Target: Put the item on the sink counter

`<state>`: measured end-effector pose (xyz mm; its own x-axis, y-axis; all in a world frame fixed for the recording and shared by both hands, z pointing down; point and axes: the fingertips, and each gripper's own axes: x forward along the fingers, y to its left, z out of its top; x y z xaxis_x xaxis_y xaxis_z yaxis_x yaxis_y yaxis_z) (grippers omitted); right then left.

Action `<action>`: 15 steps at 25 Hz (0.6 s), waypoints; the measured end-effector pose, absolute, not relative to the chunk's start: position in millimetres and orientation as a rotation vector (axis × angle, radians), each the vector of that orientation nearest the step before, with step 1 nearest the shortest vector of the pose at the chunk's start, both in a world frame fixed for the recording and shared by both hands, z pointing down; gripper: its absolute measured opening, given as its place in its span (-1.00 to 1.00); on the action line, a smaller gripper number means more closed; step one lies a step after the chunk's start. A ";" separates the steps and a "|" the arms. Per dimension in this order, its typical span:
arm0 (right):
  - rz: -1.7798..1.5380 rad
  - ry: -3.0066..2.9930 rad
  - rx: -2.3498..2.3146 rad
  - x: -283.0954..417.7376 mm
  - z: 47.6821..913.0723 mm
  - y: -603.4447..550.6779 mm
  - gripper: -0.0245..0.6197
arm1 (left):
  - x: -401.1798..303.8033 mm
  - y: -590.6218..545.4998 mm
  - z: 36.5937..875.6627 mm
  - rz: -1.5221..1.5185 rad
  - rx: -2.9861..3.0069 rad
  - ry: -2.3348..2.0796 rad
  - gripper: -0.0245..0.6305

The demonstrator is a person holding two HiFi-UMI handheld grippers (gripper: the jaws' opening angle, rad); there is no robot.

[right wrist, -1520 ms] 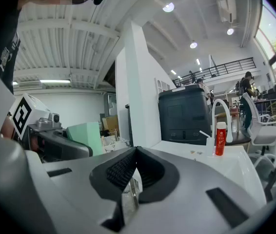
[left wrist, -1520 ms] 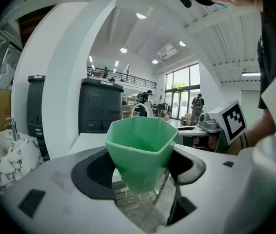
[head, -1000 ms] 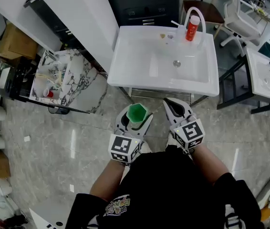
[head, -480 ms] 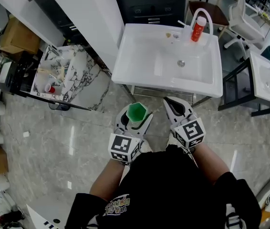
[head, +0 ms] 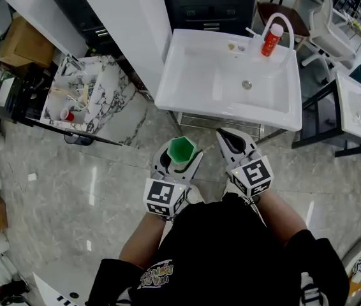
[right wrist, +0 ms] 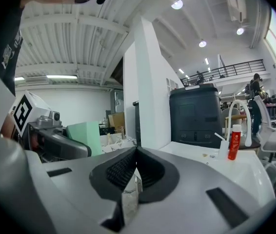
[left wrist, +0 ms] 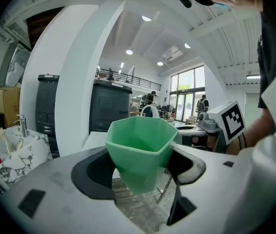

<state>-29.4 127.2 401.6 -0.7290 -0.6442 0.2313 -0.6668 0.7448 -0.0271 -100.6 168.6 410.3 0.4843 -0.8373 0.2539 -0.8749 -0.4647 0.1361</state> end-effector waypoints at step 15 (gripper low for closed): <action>0.136 -2.742 1.074 -87.6 400.1 128.0 -0.76 | -162.7 178.4 417.2 0.225 2.491 -1.453 0.03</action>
